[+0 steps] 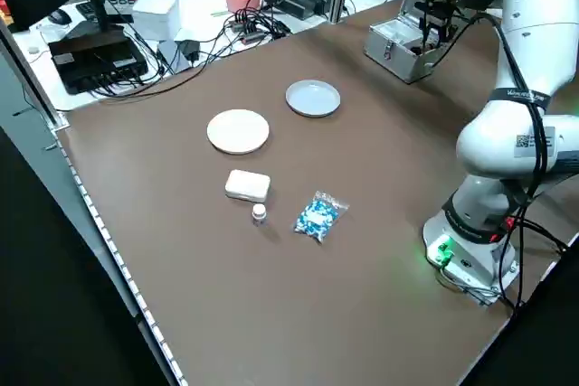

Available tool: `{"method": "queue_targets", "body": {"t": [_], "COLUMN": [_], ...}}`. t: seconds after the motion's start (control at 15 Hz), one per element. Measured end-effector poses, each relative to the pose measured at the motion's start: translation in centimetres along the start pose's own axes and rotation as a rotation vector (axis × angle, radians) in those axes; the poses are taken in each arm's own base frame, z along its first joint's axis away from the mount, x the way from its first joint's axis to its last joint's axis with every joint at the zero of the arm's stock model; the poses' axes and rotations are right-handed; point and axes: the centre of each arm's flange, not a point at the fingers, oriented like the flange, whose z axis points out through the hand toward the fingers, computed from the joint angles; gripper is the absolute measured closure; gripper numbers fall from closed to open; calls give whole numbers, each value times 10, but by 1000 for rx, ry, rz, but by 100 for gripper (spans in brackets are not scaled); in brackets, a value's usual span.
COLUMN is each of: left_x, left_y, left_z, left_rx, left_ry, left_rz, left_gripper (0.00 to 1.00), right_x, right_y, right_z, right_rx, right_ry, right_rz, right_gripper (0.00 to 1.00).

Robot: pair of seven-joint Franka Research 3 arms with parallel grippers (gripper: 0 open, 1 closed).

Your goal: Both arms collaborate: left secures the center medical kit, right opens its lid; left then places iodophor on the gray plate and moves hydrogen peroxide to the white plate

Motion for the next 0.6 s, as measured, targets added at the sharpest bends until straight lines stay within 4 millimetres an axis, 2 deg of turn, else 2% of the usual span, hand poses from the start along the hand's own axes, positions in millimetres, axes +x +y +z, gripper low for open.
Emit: {"method": "queue_targets", "body": {"t": [0.2,0.33,0.6], "left_x": [0,-1,4], "left_y": [0,2,9], "left_z": [0,-1,3], "left_rx": [-1,-10,-26], "left_ry": [-1,-9,-17], "left_rz": [-5,-7,-17], "left_gripper": [42,48,53], "right_x": [0,-1,-2], "right_y": [0,-1,-10], "right_z": [1,3,6], "right_rx": [0,1,2], "right_ry": [-2,-13,-29], "right_rz": [0,-1,-16], "right_gripper": [1,1,1]}}
